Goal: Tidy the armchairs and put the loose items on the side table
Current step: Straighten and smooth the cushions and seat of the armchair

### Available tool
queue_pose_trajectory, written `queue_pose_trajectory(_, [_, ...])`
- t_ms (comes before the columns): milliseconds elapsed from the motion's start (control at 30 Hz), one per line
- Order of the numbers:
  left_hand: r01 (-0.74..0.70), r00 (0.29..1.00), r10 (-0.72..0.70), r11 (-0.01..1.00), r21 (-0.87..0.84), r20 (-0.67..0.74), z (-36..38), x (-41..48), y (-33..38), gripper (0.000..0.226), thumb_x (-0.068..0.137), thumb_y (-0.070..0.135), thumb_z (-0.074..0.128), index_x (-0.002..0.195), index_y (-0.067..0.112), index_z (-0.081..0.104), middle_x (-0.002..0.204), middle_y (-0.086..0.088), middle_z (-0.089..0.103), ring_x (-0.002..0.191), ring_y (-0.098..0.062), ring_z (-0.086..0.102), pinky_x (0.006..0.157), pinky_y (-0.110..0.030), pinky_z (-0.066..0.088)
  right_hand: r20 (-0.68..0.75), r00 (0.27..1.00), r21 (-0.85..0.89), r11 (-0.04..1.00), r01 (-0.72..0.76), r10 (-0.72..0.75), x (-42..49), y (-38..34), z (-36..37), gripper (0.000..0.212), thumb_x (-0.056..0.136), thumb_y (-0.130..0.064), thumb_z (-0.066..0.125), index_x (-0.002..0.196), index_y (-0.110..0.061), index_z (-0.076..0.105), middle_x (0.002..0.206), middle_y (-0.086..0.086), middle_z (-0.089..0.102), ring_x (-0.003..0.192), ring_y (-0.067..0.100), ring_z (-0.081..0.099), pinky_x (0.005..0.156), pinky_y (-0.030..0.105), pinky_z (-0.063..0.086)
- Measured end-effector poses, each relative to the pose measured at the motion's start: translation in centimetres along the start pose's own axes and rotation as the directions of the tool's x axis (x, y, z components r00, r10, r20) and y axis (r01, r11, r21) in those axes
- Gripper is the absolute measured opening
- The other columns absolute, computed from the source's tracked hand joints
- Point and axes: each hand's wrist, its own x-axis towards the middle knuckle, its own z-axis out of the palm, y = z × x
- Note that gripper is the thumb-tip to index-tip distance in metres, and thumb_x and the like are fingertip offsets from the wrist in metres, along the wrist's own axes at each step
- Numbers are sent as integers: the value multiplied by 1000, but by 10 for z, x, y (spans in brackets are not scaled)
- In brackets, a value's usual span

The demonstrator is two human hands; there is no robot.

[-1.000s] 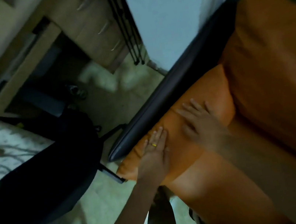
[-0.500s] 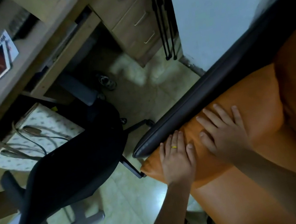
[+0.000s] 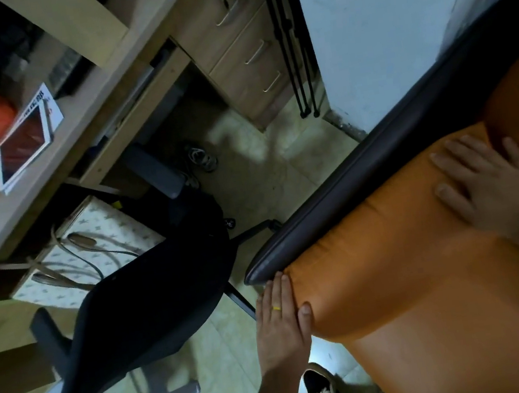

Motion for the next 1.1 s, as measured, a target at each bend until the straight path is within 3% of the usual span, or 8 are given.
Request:
queue_pose_trajectory(167, [149, 986, -163, 941, -303, -23, -5, -11, 12, 68, 97, 68, 12, 157, 34, 8, 165, 13, 9, 151, -4, -7, 123, -45, 19, -2, 995, 118, 988, -102, 103, 1, -15, -6, 74, 93, -60, 16, 156, -25, 32, 166, 1, 22, 155, 18, 1, 124, 54, 5])
queue_pose_trajectory(267, [233, 966, -258, 859, -457, 6, -17, -4, 33, 80, 86, 78, 38, 155, 39, 21, 162, 14, 11, 150, -13, 1, 123, -48, 21, 36, 990, 123, 982, -141, 137, -2, -41, -7, 85, 90, -71, 17, 156, -20, 31, 166, 10, 18, 155, 27, -2, 123, 58, 0])
queue_pose_trajectory(400, [326, 928, -371, 780, -535, 25, -23, 7, 55, 87, 70, 73, 69, 147, 42, 40, 153, 7, 16, 140, -21, 11, 114, -49, 33, 118, 984, 4, 991, -132, 131, -7, -62, -1, 79, 90, -79, 18, 156, -35, 23, 168, 6, 5, 153, 34, -13, 111, 77, 7])
queue_pose_trajectory(533, [297, 938, -347, 814, -499, -7, -17, 0, 59, 94, 63, 86, 62, 146, 50, 36, 151, 1, 21, 140, -25, 12, 110, -53, 38, 114, 983, 44, 987, -151, 146, -7, -62, -2, 78, 88, -80, 18, 154, -38, 24, 167, 3, 2, 153, 32, -16, 109, 80, 13])
queue_pose_trajectory(700, [246, 961, -277, 877, -412, -16, -8, -5, 53, 108, 52, 96, 55, 147, 62, 18, 158, 4, 12, 142, -26, 8, 110, -55, 36, 80, 988, 40, 990, -132, 129, -8, -55, 5, 80, 87, -80, 8, 155, -41, 21, 168, 0, 0, 153, 30, -16, 110, 78, 13])
queue_pose_trajectory(800, [254, 959, -283, 889, -381, -23, -5, -2, 62, 109, 53, 96, 53, 149, 60, 16, 161, 5, 6, 143, -25, 5, 112, -57, 28, 45, 991, 90, 988, -129, 125, -6, -52, 8, 78, 87, -79, 16, 153, -40, 29, 168, -2, 7, 154, 29, -11, 110, 79, 13])
queue_pose_trajectory(900, [282, 943, -327, 882, -377, -59, 3, -4, 78, 103, 58, 90, 56, 147, 63, 14, 159, 0, 11, 140, -31, 12, 110, -59, 31, -4, 996, 155, 984, -87, 88, -6, -46, 11, 73, 88, -76, 28, 150, -39, 36, 166, -1, 16, 155, 29, -4, 110, 78, 9])
queue_pose_trajectory(1100, [357, 899, -421, 863, -357, -120, 21, 14, 172, 90, 67, 90, 47, 148, 55, 29, 153, -17, 27, 129, -34, 24, 106, -57, 32, -27, 999, 207, 978, -36, 43, 13, 2, 10, 76, 85, -76, 34, 150, -39, 38, 167, -4, 16, 155, 23, -4, 116, 70, 4])
